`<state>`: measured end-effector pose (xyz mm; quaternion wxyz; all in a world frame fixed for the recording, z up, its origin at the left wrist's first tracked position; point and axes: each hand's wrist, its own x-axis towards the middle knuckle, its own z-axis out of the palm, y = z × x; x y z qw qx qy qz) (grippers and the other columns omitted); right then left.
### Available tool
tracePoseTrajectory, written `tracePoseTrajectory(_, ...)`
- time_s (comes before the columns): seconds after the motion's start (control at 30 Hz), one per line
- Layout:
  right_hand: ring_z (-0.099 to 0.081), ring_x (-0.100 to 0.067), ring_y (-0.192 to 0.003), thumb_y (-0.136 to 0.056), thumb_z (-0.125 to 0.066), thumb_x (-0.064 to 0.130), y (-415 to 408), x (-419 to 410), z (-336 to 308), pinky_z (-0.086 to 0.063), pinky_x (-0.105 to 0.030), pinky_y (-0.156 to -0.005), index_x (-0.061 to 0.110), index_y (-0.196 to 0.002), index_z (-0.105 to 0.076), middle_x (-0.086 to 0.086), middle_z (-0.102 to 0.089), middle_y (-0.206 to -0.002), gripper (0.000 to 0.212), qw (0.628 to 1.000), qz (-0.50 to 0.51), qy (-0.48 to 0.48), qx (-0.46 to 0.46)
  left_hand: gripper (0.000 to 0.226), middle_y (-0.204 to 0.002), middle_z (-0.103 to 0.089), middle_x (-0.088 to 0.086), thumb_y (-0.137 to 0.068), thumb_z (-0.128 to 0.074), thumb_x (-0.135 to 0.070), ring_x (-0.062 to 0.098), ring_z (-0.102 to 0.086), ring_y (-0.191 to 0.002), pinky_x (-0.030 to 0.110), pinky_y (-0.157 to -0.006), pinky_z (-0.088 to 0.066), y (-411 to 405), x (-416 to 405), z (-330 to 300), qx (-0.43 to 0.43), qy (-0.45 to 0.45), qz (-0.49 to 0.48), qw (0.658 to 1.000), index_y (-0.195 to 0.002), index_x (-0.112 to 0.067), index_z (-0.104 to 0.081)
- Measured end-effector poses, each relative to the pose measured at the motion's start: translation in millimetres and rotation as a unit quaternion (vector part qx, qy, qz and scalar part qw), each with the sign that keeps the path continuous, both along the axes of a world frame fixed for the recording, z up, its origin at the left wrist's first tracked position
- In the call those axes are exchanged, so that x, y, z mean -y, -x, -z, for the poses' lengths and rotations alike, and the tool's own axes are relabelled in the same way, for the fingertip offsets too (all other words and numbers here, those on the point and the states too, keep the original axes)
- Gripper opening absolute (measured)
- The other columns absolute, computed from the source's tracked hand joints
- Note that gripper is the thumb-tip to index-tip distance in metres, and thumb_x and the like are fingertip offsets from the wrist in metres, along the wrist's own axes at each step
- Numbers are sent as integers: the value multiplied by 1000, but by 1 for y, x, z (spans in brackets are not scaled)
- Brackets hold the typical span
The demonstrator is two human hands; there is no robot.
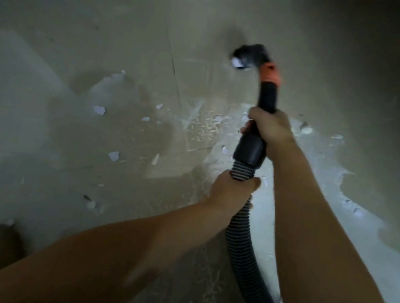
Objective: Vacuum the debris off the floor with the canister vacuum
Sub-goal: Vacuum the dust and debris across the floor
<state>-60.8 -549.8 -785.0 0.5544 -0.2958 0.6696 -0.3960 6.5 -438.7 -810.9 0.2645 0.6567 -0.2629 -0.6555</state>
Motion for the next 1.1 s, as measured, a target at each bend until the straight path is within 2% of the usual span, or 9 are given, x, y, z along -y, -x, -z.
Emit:
tracePoseTrajectory(0.07, -56, -18, -41, -82, -61, 3, -42, -7, 4, -52, -31, -53, 6, -75, -55, -5, -57, -47, 10, 992, -127, -3, -18, 18, -61, -56, 7, -87, -66, -16, 10, -55, -41, 21, -47, -49, -23, -17, 6, 21, 4, -62, 998, -75, -11, -53)
tracePoseTrajectory(0.2, -58, -21, -50, -81, -62, 5, -72, -15, 5, -55, -36, -60, 10, -82, -56, -8, -59, -60, 7, 971, -238, -8, -31, 19, -61, -58, 7, -88, -63, -13, 9, -54, -38, 19, -45, -46, -47, -27, 10, 15, 7, -54, 998, -71, -10, -54)
tracePoseTrajectory(0.4, -55, -14, -38, -81, -61, 4, -8, 6, 5, -48, -25, -48, 9, -72, -51, 2, -54, -41, 14, 996, 86, -3, -27, 19, -61, -57, 7, -83, -70, -15, 17, -56, -48, 26, -53, -50, -34, 20, -6, -48, -14, 60, 997, -74, -10, -54)
tracePoseTrajectory(0.5, -55, -15, -40, -79, -61, 5, -13, 13, 0, -50, -28, -52, 9, -75, -50, 0, -54, -44, 12, 994, 106, 3, -10, 18, -63, -56, 8, -84, -69, -14, 20, -54, -50, 27, -52, -50, -42, 28, -9, -40, -8, 53, 998, -76, -10, -54)
tracePoseTrajectory(0.67, -53, -13, -38, -79, -64, 5, -117, -5, 11, -49, -28, -50, 9, -72, -56, -5, -56, -53, 12, 986, -161, 3, -43, 26, -55, -54, 5, -91, -61, -17, 20, -53, -51, 31, -61, -49, -86, -16, 6, 37, -37, -90, 995, -67, -11, -52)
tracePoseTrajectory(0.8, -60, -18, -50, -81, -65, 7, -193, -48, 13, -52, -29, -56, 7, -94, -57, -7, -61, -62, 15, 901, -430, -10, -56, 22, -87, -70, 6, -84, -69, -32, 28, -68, -83, 33, -73, -54, -114, -60, 20, 73, -48, -219, 972, -94, -13, -66)
tracePoseTrajectory(0.87, -61, -21, -52, -81, -63, 7, -209, -63, 11, -54, -30, -58, 5, -98, -56, -10, -64, -64, 18, 862, -503, -15, -57, 17, -89, -71, 5, -85, -68, -32, 23, -69, -82, 28, -68, -54, -117, -72, 15, 62, -55, -258, 962, -93, -17, -67)
tracePoseTrajectory(0.97, -61, -24, -63, -79, -67, 9, -200, -64, 7, -54, -33, -65, 9, -96, -59, -12, -64, -77, 18, 897, -432, 15, -88, 17, -69, -62, 3, -89, -64, -19, 12, -60, -53, 22, -57, -52, -117, -76, -6, 27, -59, -253, 965, -74, -14, -59)
tracePoseTrajectory(1.1, -58, -13, -57, -83, -66, 15, -156, -54, -12, -43, -20, -44, 5, -112, -57, -4, -59, -81, 32, 977, -198, -8, -79, 17, -66, -56, 8, -87, -66, -16, 20, -55, -56, 30, -58, -52, -118, -69, -38, -2, -63, -172, 983, -76, -8, -56)
